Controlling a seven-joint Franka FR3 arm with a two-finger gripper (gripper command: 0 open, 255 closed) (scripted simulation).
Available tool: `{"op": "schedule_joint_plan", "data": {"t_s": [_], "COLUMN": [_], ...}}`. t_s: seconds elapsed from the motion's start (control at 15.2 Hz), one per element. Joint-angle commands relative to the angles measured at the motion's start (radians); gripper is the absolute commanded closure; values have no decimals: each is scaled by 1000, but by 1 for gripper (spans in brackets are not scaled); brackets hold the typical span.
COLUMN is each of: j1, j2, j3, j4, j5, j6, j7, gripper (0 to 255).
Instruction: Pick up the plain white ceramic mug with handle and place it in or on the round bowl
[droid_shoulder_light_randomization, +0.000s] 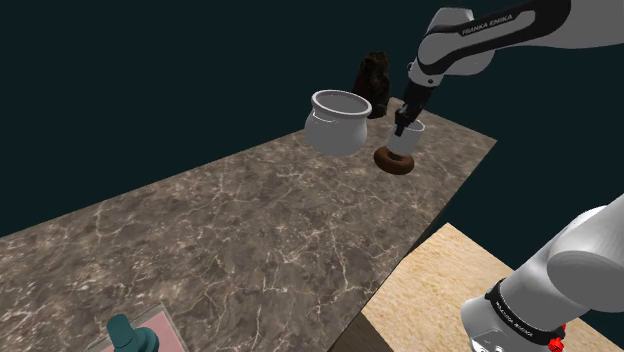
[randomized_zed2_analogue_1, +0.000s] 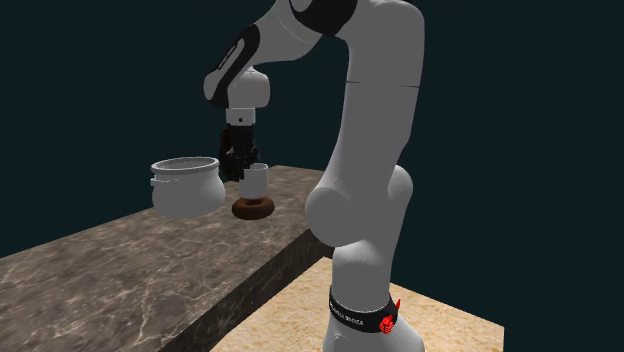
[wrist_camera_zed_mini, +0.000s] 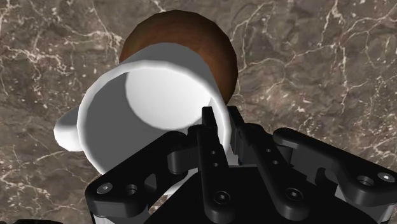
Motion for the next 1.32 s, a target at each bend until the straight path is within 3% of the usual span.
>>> {"op": "schedule_joint_plan", "data": {"t_s": [0.0, 0.59, 0.66, 0.99, 1.25], "j1": [-1, -1, -1, -1, -1], "j2": [12, 19, 19, 19, -33], "j3": [-1, -2, -2, -2, 1], "j4": [-13, -22, -23, -23, 53], "j5": [3, 4, 4, 4, -7], "j6": [25, 42, 42, 42, -84], "j7": [-3, -5, -5, -5, 4], "gripper": [255, 255, 0, 0, 0]}}
